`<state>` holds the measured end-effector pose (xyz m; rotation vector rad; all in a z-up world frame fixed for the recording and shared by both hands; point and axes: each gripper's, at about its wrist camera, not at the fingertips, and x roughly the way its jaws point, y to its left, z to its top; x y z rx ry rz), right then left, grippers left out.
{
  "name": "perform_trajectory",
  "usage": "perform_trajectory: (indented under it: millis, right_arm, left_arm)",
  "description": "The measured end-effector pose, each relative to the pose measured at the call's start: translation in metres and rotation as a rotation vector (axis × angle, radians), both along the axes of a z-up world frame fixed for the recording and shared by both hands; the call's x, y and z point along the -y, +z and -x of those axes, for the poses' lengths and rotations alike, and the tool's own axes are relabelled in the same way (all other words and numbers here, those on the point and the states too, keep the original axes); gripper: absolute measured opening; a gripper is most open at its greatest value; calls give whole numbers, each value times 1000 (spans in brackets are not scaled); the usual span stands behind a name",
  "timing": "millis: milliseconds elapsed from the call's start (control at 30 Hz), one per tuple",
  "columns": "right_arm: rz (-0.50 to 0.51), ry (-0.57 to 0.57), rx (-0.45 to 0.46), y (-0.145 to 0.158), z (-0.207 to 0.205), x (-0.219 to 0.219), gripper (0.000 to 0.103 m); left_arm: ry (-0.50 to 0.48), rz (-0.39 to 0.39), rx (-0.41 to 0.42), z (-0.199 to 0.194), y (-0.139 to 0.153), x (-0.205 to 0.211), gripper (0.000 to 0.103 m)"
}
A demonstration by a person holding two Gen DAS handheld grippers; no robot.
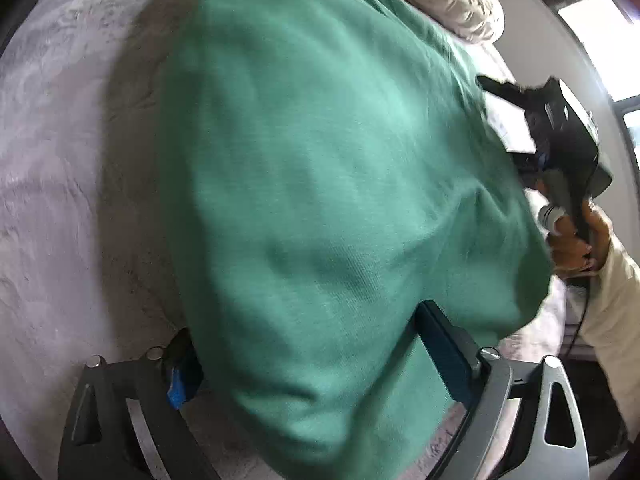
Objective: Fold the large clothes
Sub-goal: 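Grasp the green jacket edge with the right gripper and lift it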
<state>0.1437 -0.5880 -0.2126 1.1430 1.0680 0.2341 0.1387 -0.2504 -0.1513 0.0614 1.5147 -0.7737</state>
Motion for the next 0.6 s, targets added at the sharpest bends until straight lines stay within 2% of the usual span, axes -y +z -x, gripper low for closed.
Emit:
perform_trajectory:
  millis: [133, 600]
  right_arm:
    - [10, 8, 12, 0, -1, -3, 84]
    - [25, 32, -3, 3, -12, -11, 84]
  left_arm:
    - [-9, -49, 39, 9, 4, 3, 97]
    - [-5, -48, 40, 14, 2, 1, 98]
